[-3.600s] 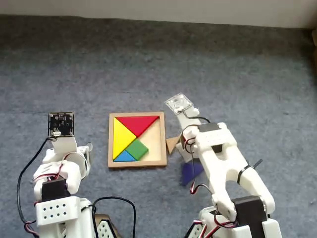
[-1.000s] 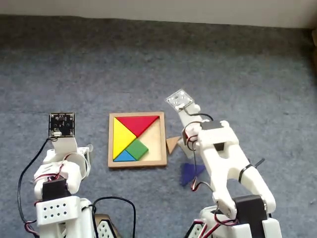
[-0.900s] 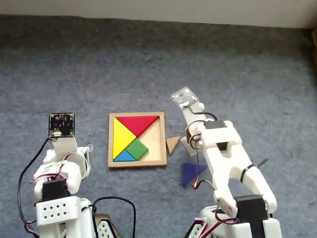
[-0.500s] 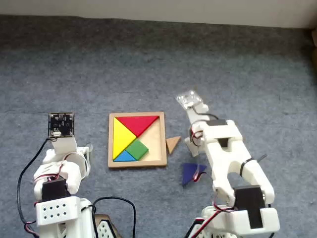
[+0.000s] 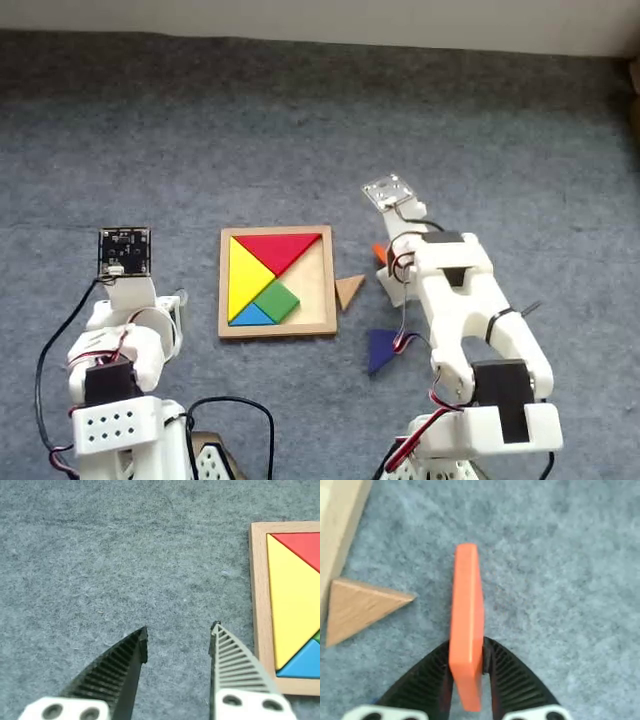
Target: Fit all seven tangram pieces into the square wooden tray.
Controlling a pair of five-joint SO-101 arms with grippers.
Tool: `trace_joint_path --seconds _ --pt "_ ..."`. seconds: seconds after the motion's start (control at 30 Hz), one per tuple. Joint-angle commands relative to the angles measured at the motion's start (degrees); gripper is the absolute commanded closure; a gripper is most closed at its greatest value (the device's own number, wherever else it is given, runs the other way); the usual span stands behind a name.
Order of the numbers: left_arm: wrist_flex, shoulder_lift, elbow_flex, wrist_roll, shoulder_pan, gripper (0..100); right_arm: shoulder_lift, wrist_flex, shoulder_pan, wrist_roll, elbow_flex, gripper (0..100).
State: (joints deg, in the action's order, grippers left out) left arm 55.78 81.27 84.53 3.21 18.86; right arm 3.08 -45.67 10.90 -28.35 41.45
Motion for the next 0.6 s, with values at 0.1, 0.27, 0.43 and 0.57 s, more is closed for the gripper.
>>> trace_joint_path --seconds 0.1,0.27,0.43,0.57 --pt "-1.1 0.7 0.0 3.1 0.8 79 13.2 -9.2 0.7 1.7 -3.6 99.3" --pt "-1.1 0.7 0.0 3.1 0.8 79 19.1 -10.9 5.2 9.0 -3.1 99.3" --pt "-1.1 0.7 0.0 3.2 0.8 79 17.5 -10.7 11.4 17.1 -3.6 99.3" --pt "-1.0 0.7 0.0 3.2 0.8 79 14.8 -10.4 17.2 22.8 -5.8 99.3"
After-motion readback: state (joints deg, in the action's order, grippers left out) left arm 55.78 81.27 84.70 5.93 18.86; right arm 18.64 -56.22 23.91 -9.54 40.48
